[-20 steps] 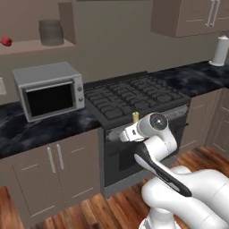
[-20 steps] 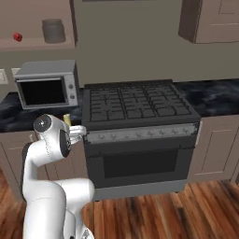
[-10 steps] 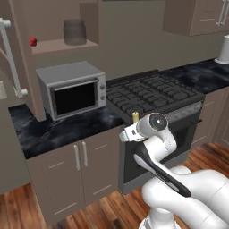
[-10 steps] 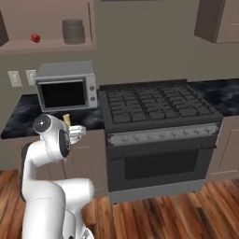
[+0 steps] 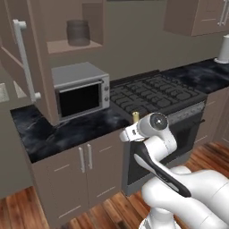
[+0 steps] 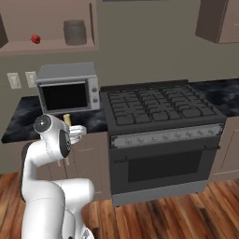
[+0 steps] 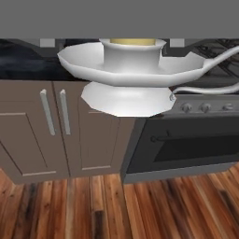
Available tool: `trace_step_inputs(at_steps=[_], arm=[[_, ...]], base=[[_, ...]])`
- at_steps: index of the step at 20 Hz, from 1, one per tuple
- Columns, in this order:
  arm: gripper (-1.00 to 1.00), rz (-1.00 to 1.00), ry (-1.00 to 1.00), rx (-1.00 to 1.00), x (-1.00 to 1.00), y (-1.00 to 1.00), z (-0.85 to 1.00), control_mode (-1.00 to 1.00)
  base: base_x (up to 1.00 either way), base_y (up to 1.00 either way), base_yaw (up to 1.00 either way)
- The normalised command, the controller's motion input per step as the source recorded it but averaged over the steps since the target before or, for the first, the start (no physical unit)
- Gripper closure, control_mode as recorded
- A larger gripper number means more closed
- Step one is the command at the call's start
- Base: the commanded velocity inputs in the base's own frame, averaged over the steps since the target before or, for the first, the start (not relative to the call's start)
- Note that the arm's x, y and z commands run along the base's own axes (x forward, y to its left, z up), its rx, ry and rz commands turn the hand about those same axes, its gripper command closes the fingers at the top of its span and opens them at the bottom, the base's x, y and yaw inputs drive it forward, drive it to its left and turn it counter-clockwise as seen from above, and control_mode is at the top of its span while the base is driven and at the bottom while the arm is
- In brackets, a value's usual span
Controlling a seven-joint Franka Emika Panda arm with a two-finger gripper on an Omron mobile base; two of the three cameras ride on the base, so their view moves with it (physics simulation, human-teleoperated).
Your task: Pick the candle and jar from the dining table and place them in the open cabinet. Close the cabinet after placing the objects.
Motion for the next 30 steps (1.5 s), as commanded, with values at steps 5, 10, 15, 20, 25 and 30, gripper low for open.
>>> trace_step_inputs(at_steps=[5, 10, 15, 20, 25, 30], arm=[[1.0, 0.0, 0.0, 0.0, 0.0, 0.0, 0.0, 1.0], [1.0, 0.0, 0.0, 0.0, 0.0, 0.0, 0.0, 1.0], [1.0, 0.0, 0.0, 0.0, 0.0, 0.0, 0.0, 1.0], [1.0, 0.0, 0.0, 0.0, 0.0, 0.0, 0.0, 1.0], [1.0, 0.0, 0.0, 0.0, 0.0, 0.0, 0.0, 1.0], [1.0, 0.0, 0.0, 0.0, 0.0, 0.0, 0.0, 1.0]], base=[[0.31, 0.24, -0.01], [0.35, 0.35, 0.0], [0.31, 0.46, 0.0], [0.22, 0.51, 0.0], [0.17, 0.36, -0.01], [0.23, 0.27, 0.0]])
